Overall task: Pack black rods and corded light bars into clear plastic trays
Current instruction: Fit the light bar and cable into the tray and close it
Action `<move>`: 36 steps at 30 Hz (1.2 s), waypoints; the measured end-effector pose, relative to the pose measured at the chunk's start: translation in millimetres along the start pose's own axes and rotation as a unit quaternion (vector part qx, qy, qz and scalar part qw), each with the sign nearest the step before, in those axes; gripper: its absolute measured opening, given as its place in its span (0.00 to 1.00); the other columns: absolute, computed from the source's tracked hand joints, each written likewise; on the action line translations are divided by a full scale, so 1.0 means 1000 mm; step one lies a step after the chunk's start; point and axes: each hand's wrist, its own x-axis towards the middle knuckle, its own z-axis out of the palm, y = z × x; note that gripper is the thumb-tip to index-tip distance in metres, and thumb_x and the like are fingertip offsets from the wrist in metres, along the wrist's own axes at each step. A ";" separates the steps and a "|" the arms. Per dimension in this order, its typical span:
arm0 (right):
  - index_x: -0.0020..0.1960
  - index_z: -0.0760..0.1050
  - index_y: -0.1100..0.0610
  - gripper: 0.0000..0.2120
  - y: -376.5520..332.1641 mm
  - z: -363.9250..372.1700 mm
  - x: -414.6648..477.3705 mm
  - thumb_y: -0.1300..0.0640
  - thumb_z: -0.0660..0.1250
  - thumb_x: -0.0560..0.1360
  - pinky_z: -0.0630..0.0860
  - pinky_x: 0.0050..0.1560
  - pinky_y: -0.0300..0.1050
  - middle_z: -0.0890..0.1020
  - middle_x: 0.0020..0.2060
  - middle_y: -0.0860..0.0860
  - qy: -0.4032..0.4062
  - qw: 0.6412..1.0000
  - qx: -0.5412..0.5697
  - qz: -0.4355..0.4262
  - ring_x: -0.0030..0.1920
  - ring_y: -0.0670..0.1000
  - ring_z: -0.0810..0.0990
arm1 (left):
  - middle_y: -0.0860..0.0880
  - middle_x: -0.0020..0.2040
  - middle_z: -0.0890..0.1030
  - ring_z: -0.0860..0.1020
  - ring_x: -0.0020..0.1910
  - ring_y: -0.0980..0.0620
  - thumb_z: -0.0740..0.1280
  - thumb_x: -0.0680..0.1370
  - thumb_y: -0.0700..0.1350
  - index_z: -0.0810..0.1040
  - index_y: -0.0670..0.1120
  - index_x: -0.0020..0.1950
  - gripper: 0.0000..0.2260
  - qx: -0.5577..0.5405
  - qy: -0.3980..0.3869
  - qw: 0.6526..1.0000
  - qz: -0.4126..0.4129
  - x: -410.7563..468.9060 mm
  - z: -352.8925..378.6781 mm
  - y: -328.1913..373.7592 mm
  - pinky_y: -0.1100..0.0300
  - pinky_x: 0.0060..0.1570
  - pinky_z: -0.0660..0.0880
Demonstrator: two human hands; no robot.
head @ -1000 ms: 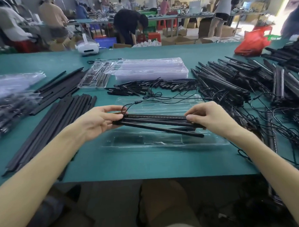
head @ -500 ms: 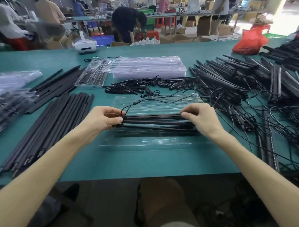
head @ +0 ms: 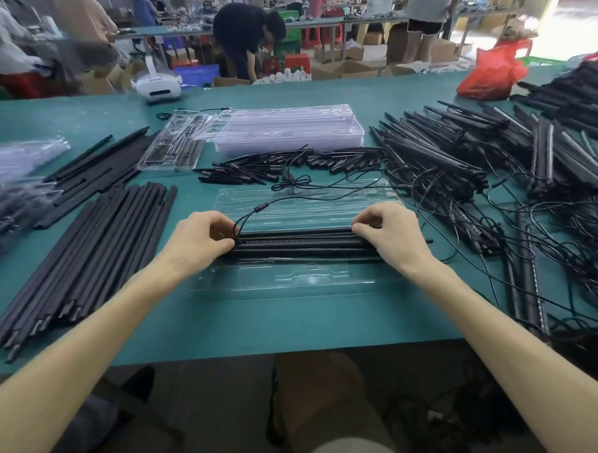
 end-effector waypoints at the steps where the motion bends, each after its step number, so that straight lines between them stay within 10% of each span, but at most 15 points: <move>1: 0.44 0.84 0.51 0.02 0.000 0.000 0.001 0.56 0.73 0.76 0.73 0.62 0.59 0.84 0.40 0.45 0.002 1.000 0.004 0.000 0.48 0.51 0.82 | 0.53 0.44 0.84 0.82 0.46 0.53 0.74 0.74 0.36 0.84 0.48 0.51 0.09 0.000 0.000 1.000 -0.002 0.000 0.000 0.000 0.62 0.51 0.73; 13: 0.48 0.84 0.56 0.04 0.001 0.010 0.005 0.61 0.72 0.76 0.69 0.41 0.23 0.85 0.42 0.47 -0.052 0.997 0.046 -0.026 0.41 0.38 0.79 | 0.51 0.45 0.84 0.81 0.45 0.47 0.73 0.74 0.33 0.81 0.49 0.46 0.11 0.017 0.020 1.000 -0.010 0.002 -0.005 -0.013 0.58 0.47 0.73; 21: 0.51 0.84 0.56 0.05 0.001 0.011 0.003 0.60 0.70 0.78 0.68 0.44 0.24 0.82 0.45 0.47 -0.079 0.995 0.027 -0.054 0.44 0.43 0.78 | 0.46 0.50 0.81 0.78 0.46 0.47 0.71 0.75 0.34 0.79 0.45 0.52 0.10 0.043 0.042 0.998 0.002 -0.001 -0.002 -0.015 0.57 0.50 0.71; 30: 0.50 0.82 0.58 0.03 -0.002 0.016 0.006 0.61 0.70 0.78 0.66 0.44 0.23 0.79 0.44 0.48 -0.083 0.994 0.014 -0.064 0.46 0.47 0.76 | 0.50 0.50 0.78 0.75 0.50 0.49 0.72 0.77 0.38 0.81 0.45 0.54 0.07 0.076 0.038 0.969 0.232 -0.004 0.027 0.026 0.48 0.59 0.72; 36: 0.44 0.79 0.53 0.04 0.001 0.019 0.004 0.56 0.72 0.77 0.72 0.56 0.48 0.79 0.43 0.49 -0.057 0.998 0.010 -0.032 0.50 0.54 0.77 | 0.50 0.47 0.77 0.73 0.50 0.50 0.71 0.79 0.45 0.83 0.48 0.51 0.03 0.012 0.007 0.985 0.171 0.007 0.053 0.042 0.60 0.52 0.68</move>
